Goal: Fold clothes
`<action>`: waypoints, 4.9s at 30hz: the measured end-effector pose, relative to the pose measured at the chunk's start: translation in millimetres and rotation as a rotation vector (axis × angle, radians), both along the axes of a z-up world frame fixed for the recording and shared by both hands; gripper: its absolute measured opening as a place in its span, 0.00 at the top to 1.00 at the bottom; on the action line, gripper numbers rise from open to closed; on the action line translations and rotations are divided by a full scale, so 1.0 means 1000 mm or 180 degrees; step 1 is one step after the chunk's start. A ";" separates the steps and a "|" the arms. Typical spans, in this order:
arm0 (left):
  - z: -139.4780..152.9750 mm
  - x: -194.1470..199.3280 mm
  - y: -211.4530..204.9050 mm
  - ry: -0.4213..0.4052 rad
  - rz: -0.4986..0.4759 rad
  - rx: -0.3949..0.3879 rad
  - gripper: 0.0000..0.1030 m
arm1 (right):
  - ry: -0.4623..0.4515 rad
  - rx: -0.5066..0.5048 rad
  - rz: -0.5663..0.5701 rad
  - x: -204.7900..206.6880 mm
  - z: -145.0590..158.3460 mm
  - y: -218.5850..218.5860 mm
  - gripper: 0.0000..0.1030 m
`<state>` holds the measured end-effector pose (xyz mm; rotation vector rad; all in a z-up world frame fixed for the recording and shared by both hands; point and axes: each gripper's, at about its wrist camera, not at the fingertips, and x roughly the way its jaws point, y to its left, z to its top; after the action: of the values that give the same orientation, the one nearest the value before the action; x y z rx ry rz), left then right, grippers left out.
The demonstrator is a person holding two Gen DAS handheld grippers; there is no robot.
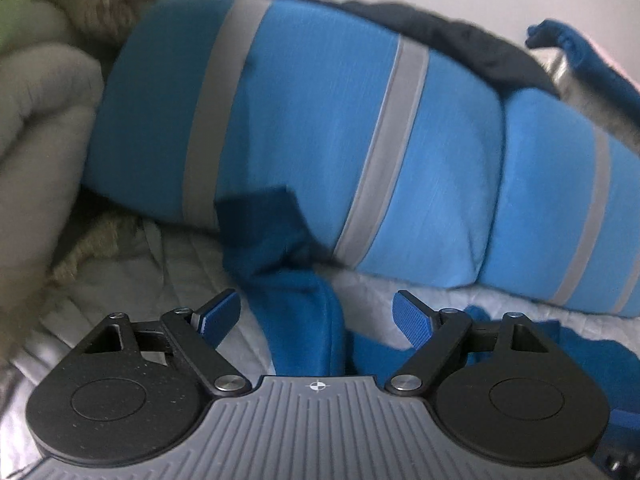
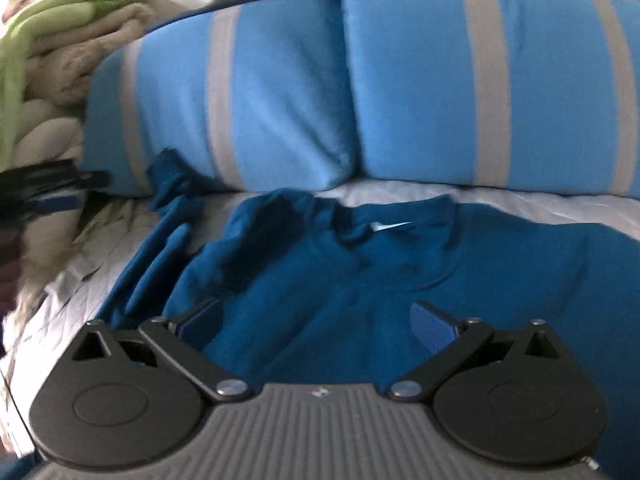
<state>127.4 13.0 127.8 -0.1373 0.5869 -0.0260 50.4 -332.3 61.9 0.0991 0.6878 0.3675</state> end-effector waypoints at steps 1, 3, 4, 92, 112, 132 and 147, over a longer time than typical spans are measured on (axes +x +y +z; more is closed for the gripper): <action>-0.003 0.002 0.002 0.0015 -0.0006 -0.0012 0.19 | -0.0025 -0.0109 0.0029 -0.001 -0.006 0.003 0.00; -0.010 0.005 0.008 0.0043 0.0014 -0.0072 0.19 | -0.0073 -0.0326 0.0086 -0.002 -0.018 0.009 0.00; -0.013 0.006 0.011 0.0054 0.0035 -0.0128 0.19 | -0.0078 -0.0345 0.0046 -0.001 -0.018 0.009 0.00; -0.022 0.026 -0.026 0.0670 -0.0751 0.0136 0.38 | 0.0673 -0.0003 0.0117 0.015 -0.036 -0.003 0.00; -0.073 0.092 -0.019 0.1364 -0.0485 0.0174 0.90 | 0.0812 0.0141 0.0134 0.022 -0.040 -0.006 0.00; 0.104 -0.037 0.048 -0.0477 -0.0259 0.0792 0.94 | 0.0741 0.0309 0.0346 0.015 -0.039 -0.007 0.00; -0.080 -0.218 0.236 -0.0478 0.2701 -0.0523 0.93 | 0.0721 0.0402 0.0205 0.001 -0.034 -0.043 0.00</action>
<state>-90.3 248.6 48.2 -0.5304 0.3399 0.7339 51.1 -375.7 28.1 0.2417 0.8929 0.4661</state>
